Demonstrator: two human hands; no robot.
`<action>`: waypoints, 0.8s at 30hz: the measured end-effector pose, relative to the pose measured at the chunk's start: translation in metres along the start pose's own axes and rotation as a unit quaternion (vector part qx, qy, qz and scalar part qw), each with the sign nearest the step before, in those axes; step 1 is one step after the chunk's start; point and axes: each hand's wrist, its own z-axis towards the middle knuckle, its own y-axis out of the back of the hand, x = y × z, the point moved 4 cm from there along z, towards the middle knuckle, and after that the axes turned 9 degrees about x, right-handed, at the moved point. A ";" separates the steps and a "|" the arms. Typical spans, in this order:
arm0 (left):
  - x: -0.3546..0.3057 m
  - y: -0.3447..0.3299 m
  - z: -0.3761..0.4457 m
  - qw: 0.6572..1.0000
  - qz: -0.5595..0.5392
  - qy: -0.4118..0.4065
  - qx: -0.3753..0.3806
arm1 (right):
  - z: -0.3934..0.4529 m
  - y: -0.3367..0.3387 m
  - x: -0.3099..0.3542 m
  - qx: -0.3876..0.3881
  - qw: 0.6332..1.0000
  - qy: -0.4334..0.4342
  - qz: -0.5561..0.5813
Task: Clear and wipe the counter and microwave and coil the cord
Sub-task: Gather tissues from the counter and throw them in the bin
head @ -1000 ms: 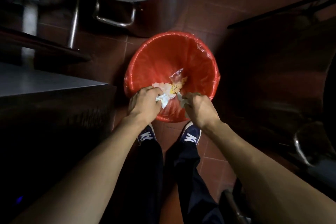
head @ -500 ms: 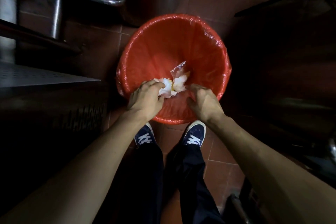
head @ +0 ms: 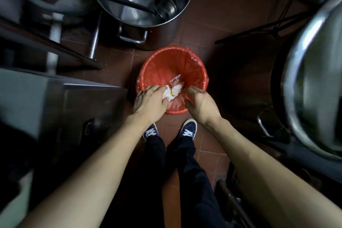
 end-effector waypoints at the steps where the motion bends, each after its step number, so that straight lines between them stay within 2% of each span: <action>1: -0.005 0.014 -0.016 1.000 0.005 -0.002 0.000 | -0.015 0.013 0.012 -0.008 1.000 0.004 -0.005; 6: -0.036 0.083 -0.095 0.999 0.030 -0.018 -0.024 | -0.085 0.072 0.069 -0.041 0.999 0.023 -0.026; 12: -0.071 0.141 -0.180 0.994 0.019 -0.010 -0.109 | -0.142 0.135 0.129 -0.073 0.994 0.080 -0.018; 18: -0.079 0.166 -0.251 0.978 -0.035 0.037 -0.203 | -0.186 0.188 0.166 -0.101 0.974 0.186 -0.079; 24: -0.070 0.171 -0.325 0.953 -0.057 0.111 -0.276 | -0.216 0.200 0.208 -0.098 0.947 0.283 -0.119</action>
